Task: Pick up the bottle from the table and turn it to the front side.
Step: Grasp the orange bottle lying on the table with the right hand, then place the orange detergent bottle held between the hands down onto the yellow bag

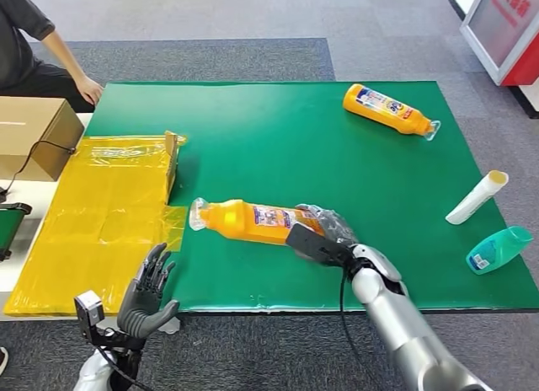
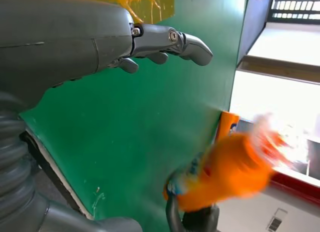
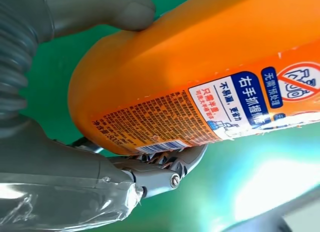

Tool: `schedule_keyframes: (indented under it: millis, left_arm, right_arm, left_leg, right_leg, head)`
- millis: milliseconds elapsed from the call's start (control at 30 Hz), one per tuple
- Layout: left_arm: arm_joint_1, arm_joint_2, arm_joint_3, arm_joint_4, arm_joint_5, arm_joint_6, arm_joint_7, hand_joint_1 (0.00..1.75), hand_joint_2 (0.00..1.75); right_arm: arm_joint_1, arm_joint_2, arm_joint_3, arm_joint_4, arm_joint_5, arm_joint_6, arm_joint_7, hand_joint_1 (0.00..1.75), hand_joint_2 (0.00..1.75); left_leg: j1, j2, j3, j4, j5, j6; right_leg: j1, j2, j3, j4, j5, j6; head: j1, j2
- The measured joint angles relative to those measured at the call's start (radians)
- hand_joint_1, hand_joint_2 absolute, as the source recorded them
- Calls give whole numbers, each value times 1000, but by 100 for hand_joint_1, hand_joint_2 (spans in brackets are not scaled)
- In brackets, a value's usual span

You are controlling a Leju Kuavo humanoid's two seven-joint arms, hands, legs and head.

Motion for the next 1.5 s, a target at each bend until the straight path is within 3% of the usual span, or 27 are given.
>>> schedule_keyframes:
  millis: [200,400,700,933,1167,1333,1367,1433,1467,1500]
  left_arm:
    - [-2,-5,10,-23,10,30,17,0,175]
    - [-61,-23,-3,-61,-7,82,160,0,175]
    - [-133,-2,-156,-72,-13,19,103,0,175]
    - [-158,60,-301,-74,-17,-77,2,0,175]
    - [-161,103,-338,-82,-24,-53,0,0,175]
    - [-143,104,-338,-123,-62,26,0,1,175]
    - [-139,102,-337,-135,-73,47,0,16,175]
    - [-130,96,-334,-160,-92,86,0,103,175]
    - [-125,93,-333,-174,-98,99,0,145,175]
    - [-119,89,-332,-188,-104,111,0,175,175]
  right_arm:
    - [118,35,-19,-210,-72,8,-24,175,175]
    - [197,128,18,-278,-70,14,-66,175,175]
    - [154,197,121,-119,-55,-40,-108,175,175]
    - [90,231,168,46,-64,-72,-140,175,175]
    - [48,244,178,129,-69,-82,-141,175,175]
    - [31,253,184,187,-71,-105,-141,175,175]
    - [30,253,184,198,-72,-109,-141,175,175]
    - [29,254,183,215,-75,-114,-140,173,175]
    - [29,254,183,221,-76,-116,-140,154,175]
    - [29,254,182,225,-77,-118,-139,136,175]
  left_leg:
    - [0,-1,0,0,0,1]
    - [0,-1,0,0,1,-1]
    - [0,-1,0,0,2,0]
    - [0,0,0,0,2,0]
    - [0,0,0,0,2,0]
    - [0,0,0,0,2,0]
    - [0,0,0,0,2,0]
    - [0,0,0,0,2,0]
    - [0,0,0,0,2,0]
    - [0,0,0,0,2,0]
  right_leg:
    - [0,-1,0,0,0,1]
    - [0,-1,0,0,1,0]
    - [0,-1,0,0,2,0]
    - [0,-1,0,0,2,0]
    - [0,-1,0,0,2,0]
    - [0,-1,0,0,2,0]
    - [0,-1,0,0,2,0]
    - [0,-1,0,0,2,0]
    - [0,-1,0,0,2,0]
    - [0,-1,0,0,2,0]
  head:
    - [0,0]
    - [0,0]
    - [0,0]
    - [0,0]
    - [0,0]
    - [0,0]
    - [0,0]
    - [0,0]
    - [0,0]
    - [0,0]
